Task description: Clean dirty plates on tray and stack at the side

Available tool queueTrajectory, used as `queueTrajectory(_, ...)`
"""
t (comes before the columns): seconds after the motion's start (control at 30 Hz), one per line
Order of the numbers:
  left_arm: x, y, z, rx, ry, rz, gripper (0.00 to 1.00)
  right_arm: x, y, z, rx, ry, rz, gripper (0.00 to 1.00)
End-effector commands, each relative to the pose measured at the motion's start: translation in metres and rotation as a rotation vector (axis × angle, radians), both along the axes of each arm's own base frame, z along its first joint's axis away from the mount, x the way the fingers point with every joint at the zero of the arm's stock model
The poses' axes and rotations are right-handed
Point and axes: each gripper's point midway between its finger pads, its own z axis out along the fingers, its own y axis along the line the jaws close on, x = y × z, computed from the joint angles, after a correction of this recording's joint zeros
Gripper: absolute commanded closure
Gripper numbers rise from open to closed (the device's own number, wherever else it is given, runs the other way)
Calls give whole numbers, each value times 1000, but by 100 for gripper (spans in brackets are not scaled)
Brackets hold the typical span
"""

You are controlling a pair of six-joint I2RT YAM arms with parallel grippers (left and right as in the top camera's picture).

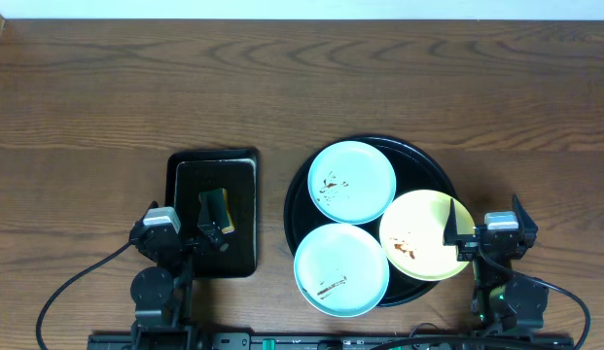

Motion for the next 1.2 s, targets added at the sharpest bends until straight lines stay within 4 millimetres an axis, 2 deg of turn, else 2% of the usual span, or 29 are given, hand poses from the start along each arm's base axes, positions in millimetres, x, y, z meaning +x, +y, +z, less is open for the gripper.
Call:
queueTrajectory(0.0, -2, 3, -19, 20, 58, 14, 5, 0, 0, -1, 15, 1, 0, 1)
queueTrajectory(0.53, -2, 2, -19, 15, 58, 13, 5, 0, 0, -1, 15, 1, 0, 1)
queueTrajectory(0.77, -1, -7, -22, 1, 74, -38, 5, 0, 0, -1, 15, 1, 0, 1)
queueTrajectory(1.0, -2, -10, -39, -116, 244, -26, 5, 0, 0, -1, 15, 1, 0, 1)
queueTrajectory(1.17, 7, -25, -21, -144, 354, -102, 5, 0, 0, -1, 15, 1, 0, 1)
